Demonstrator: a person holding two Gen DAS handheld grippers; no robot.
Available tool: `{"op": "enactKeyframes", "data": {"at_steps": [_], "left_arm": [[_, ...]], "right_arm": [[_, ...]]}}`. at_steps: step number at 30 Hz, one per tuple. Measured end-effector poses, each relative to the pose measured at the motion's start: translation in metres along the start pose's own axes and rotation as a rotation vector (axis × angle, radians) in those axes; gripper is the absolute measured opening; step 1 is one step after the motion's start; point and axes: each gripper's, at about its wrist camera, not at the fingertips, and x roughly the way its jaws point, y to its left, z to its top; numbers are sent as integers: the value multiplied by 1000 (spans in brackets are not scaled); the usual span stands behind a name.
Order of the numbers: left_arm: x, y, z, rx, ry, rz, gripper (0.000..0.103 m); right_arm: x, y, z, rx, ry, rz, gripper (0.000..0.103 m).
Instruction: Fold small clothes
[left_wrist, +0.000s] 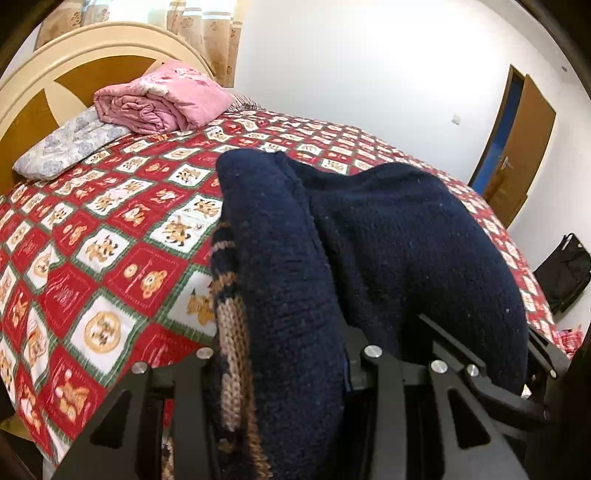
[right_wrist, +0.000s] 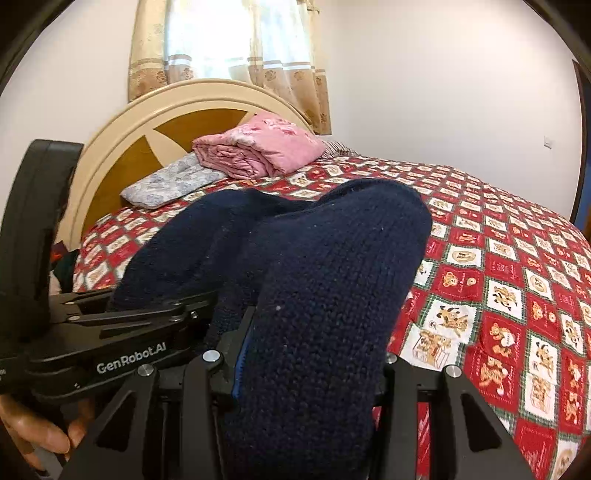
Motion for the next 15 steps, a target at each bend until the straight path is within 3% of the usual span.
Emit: {"op": "enactKeyframes", "data": {"at_steps": [9, 12, 15], "left_arm": [[54, -4, 9, 3, 70, 69, 41], [72, -4, 7, 2, 127, 77, 41], [80, -3, 5, 9, 132, 73, 41]], "right_arm": [[60, -33, -5, 58, 47, 5, 45], [84, -41, -12, 62, 120, 6, 45], [106, -58, -29, 124, 182, -4, 46]]}}
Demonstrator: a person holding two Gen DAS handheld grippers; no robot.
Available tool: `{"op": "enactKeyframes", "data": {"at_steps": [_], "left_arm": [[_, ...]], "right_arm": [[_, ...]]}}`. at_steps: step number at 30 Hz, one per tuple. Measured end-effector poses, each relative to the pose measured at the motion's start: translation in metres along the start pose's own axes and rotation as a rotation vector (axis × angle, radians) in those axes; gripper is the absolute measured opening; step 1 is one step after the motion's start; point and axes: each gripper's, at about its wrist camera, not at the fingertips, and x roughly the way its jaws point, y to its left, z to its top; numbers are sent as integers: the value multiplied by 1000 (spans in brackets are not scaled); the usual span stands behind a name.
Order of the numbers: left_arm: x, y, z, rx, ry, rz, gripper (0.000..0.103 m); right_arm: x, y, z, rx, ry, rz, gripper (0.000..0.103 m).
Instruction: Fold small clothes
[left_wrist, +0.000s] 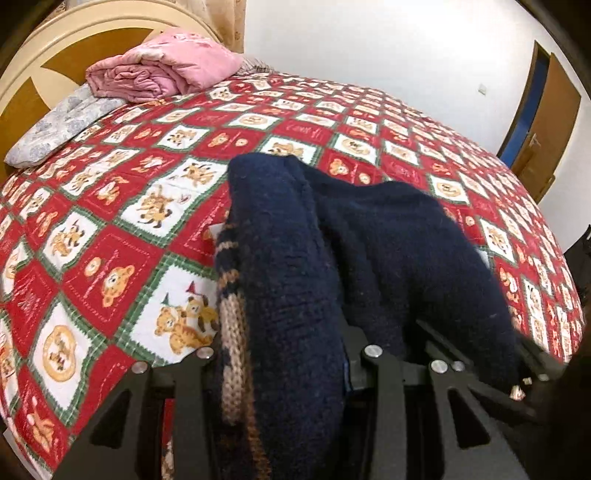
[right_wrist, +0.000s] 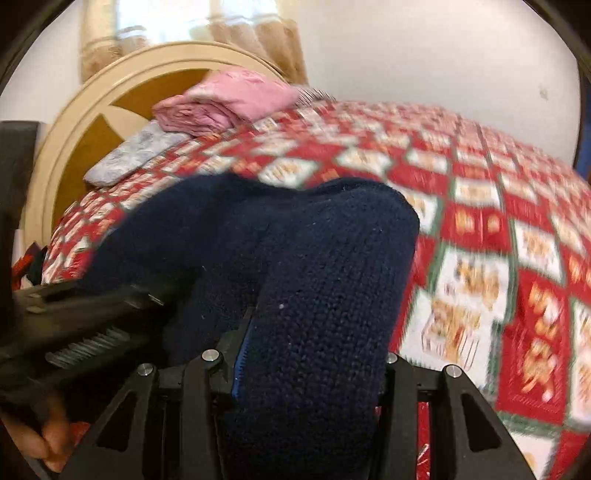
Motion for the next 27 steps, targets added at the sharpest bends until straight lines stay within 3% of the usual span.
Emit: {"op": "enactKeyframes", "data": {"at_steps": [2, 9, 15, 22, 27], "left_arm": [[1, -2, 1, 12, 3, -2, 42], [12, 18, 3, -41, 47, -73, 55], [5, 19, 1, -28, 70, -82, 56], [-31, 69, -26, -178, 76, -134, 74], [-55, 64, -31, -99, 40, -91, 74]], "right_arm": [[2, -12, 0, 60, 5, 47, 46], [4, -10, -2, 54, 16, 38, 47], [5, -17, -4, 112, 42, 45, 49], [4, -24, -8, 198, 53, 54, 55], [-28, -26, -9, 218, 25, 36, 55]]}}
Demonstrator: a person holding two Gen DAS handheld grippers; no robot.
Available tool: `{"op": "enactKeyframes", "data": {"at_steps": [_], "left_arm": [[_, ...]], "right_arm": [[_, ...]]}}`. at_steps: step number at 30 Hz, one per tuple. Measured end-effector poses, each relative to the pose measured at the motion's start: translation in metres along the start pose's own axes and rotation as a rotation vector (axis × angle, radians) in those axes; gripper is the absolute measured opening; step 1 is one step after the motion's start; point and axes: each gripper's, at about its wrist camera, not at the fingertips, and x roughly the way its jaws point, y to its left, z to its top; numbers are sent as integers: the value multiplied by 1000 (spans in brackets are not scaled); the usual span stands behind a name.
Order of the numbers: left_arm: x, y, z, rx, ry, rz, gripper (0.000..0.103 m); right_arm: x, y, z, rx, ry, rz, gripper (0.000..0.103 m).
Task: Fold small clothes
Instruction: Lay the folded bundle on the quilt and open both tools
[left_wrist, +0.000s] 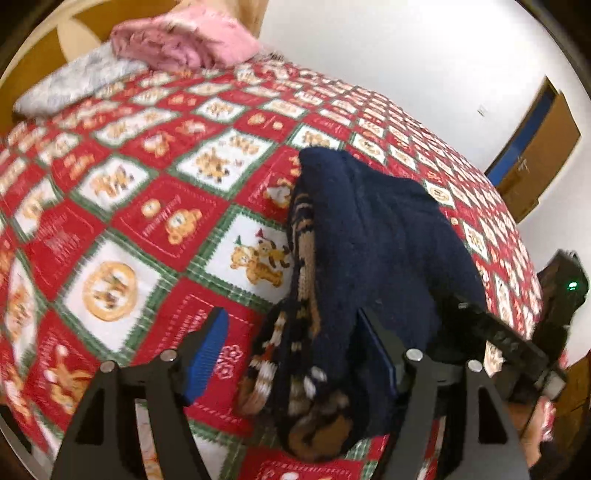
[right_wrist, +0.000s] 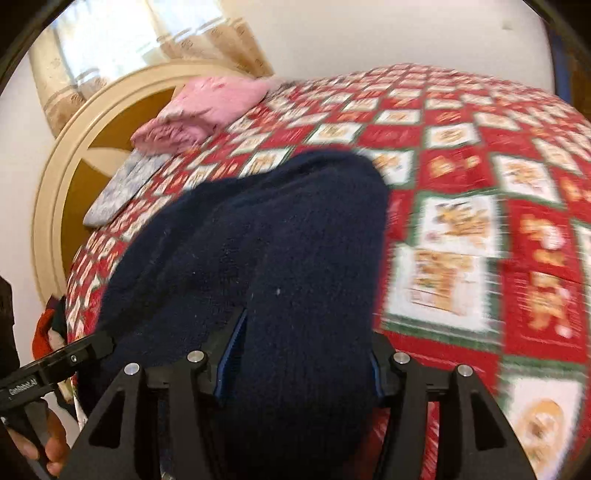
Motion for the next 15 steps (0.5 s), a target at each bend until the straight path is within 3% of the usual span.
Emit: {"op": "enactKeyframes", "data": {"at_steps": [4, 5, 7, 12, 15], "left_arm": [[-15, -4, -1, 3, -52, 4, 74], [-15, -7, -1, 13, -56, 4, 74], [-9, -19, -3, 56, -65, 32, 73], [20, -22, -13, 78, -16, 122, 66], [32, -4, -18, 15, 7, 96, 79]], "right_arm": [[-58, 10, -23, -73, -183, -74, 54], [-67, 17, -29, -111, -194, -65, 47], [-68, 31, -41, -176, -153, -56, 29], [-47, 41, -67, -217, -45, -60, 28], [-38, 37, -73, -231, -6, -74, 28]]}}
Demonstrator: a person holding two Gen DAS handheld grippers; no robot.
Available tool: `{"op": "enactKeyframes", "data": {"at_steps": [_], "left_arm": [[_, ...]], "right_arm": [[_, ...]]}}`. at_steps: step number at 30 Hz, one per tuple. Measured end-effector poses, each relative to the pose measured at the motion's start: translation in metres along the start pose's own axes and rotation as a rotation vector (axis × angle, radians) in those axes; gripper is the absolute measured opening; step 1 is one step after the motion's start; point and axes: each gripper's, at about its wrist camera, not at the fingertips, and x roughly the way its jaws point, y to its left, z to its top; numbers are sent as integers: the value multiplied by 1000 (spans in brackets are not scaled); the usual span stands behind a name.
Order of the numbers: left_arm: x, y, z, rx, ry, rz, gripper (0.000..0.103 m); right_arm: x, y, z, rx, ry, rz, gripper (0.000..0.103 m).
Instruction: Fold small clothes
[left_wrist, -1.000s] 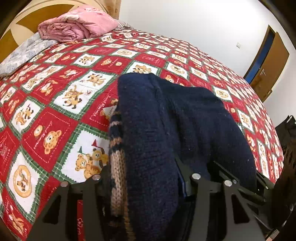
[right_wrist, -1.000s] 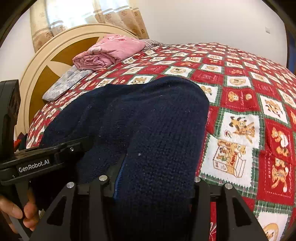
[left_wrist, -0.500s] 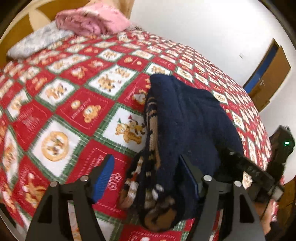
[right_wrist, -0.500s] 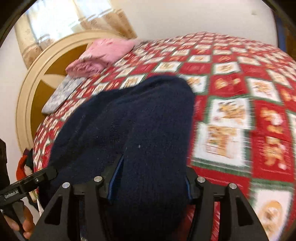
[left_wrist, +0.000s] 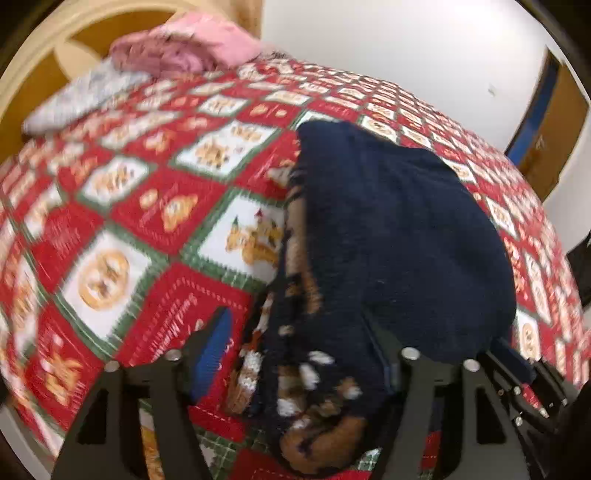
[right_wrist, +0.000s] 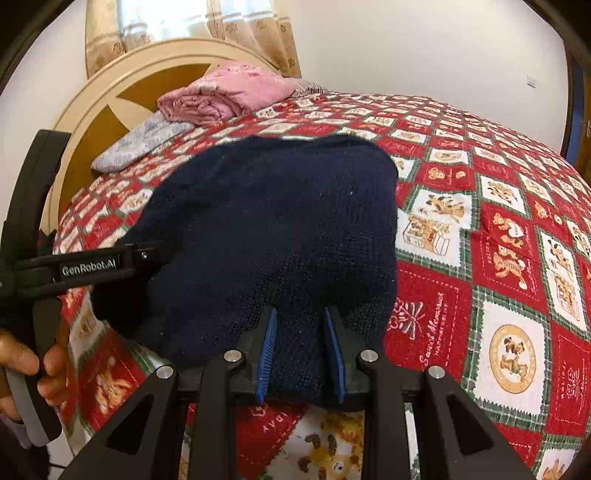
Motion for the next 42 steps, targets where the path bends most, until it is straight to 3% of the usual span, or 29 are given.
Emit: {"op": "enactKeyframes", "data": {"at_steps": [7, 11, 14, 19, 23, 27, 30, 32, 34, 35, 38, 42], "left_arm": [[-3, -1, -5, 32, -6, 22, 82], [-7, 11, -16, -12, 17, -10, 82], [-9, 12, -21, -54, 30, -4, 84], [-17, -1, -34, -41, 62, 20, 84], [-27, -1, -60, -27, 88, 26, 84], [-42, -10, -91, 44, 109, 87, 84], [-52, -17, -113, 103, 120, 89, 88], [-60, -18, -131, 111, 131, 109, 92], [-71, -16, -144, 105, 135, 81, 92], [-79, -14, -150, 104, 132, 76, 92], [-111, -12, -162, 118, 87, 84, 92], [-165, -11, -164, 135, -67, 98, 96]], "right_arm": [[1, -1, -1, -12, 28, -11, 28], [-1, 1, -5, -7, 27, -22, 28], [0, 8, -5, -17, 26, -62, 28], [-9, 25, -13, -32, 13, -145, 28], [-29, 31, -33, 33, 24, -151, 33], [-38, 39, -60, 111, 138, -153, 33], [-59, 53, -79, 109, 131, -155, 34], [-67, 58, -89, 124, 154, -148, 40], [-81, 61, -100, 162, 166, -144, 50], [-87, 61, -104, 187, 174, -145, 55], [-107, 58, -119, 286, 206, -147, 55], [-134, 55, -128, 401, 246, -92, 55]]}}
